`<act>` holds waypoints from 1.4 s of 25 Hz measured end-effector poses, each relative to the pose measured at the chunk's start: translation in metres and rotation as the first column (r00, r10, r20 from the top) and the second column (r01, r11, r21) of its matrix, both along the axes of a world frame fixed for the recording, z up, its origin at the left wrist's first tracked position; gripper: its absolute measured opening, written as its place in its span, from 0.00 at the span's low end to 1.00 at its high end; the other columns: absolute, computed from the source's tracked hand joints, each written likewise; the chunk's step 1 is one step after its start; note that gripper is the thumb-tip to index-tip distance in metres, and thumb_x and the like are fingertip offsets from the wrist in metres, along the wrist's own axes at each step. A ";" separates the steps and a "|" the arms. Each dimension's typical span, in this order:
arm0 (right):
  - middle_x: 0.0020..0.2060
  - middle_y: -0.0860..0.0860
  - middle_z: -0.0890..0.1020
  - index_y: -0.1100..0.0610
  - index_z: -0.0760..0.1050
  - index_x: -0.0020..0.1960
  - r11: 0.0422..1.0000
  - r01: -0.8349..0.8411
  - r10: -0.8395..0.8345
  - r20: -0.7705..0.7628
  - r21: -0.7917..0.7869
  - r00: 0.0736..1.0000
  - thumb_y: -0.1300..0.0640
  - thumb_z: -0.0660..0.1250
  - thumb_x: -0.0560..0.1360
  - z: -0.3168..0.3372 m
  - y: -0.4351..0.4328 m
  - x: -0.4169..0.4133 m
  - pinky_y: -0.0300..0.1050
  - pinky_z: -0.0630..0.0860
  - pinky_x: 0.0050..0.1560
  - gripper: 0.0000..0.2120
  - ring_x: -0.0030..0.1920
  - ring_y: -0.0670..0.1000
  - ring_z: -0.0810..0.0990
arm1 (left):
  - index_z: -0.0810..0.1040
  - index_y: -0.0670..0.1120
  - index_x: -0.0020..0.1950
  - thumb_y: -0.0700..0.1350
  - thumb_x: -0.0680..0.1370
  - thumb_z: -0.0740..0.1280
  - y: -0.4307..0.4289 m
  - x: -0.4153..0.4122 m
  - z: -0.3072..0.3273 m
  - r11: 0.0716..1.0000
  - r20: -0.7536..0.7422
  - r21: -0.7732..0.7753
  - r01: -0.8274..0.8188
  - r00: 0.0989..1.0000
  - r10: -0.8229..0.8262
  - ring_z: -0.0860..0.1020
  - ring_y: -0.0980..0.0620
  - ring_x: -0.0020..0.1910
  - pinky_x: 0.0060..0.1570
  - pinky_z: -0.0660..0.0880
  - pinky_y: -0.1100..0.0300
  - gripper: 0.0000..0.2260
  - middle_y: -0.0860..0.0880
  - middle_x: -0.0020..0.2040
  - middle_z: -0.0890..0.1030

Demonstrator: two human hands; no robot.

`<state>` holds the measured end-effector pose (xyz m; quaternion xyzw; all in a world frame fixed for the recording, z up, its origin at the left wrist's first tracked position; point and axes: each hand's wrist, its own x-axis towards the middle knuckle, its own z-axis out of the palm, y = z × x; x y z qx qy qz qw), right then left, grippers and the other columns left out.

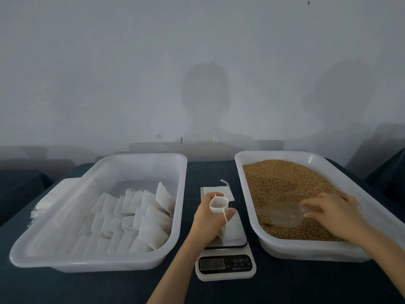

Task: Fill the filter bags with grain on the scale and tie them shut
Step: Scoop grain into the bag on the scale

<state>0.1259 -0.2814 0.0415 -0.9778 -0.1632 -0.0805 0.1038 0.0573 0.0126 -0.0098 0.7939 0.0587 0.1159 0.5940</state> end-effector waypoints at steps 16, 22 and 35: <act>0.55 0.40 0.80 0.31 0.73 0.48 0.952 0.133 -0.074 -0.216 0.276 0.974 0.41 0.68 0.69 0.013 -0.031 -0.006 0.51 0.71 0.55 0.09 0.54 0.46 0.76 | 0.68 0.58 0.60 0.52 0.72 0.74 -0.002 0.002 -0.002 1.000 0.002 0.014 -0.010 1.000 0.010 0.77 0.56 0.50 0.41 0.72 0.71 0.21 0.58 0.52 0.76; 0.51 0.39 0.81 0.30 0.72 0.46 0.955 0.142 -0.098 -0.174 0.262 0.980 0.40 0.68 0.67 0.020 -0.030 -0.012 0.50 0.70 0.54 0.10 0.50 0.43 0.75 | 0.68 0.59 0.60 0.51 0.72 0.74 -0.002 0.002 -0.002 1.000 0.000 0.018 -0.005 1.000 0.005 0.77 0.56 0.51 0.43 0.73 0.69 0.21 0.57 0.53 0.76; 0.41 0.35 0.78 0.33 0.73 0.47 0.949 -0.211 0.218 -0.003 0.234 0.976 0.48 0.71 0.69 0.078 0.042 -0.008 0.31 0.70 0.40 0.13 0.43 0.35 0.76 | 0.68 0.58 0.60 0.50 0.72 0.73 -0.003 0.007 -0.004 0.999 0.002 0.032 0.019 1.000 -0.019 0.78 0.53 0.52 0.52 0.77 0.61 0.20 0.55 0.53 0.77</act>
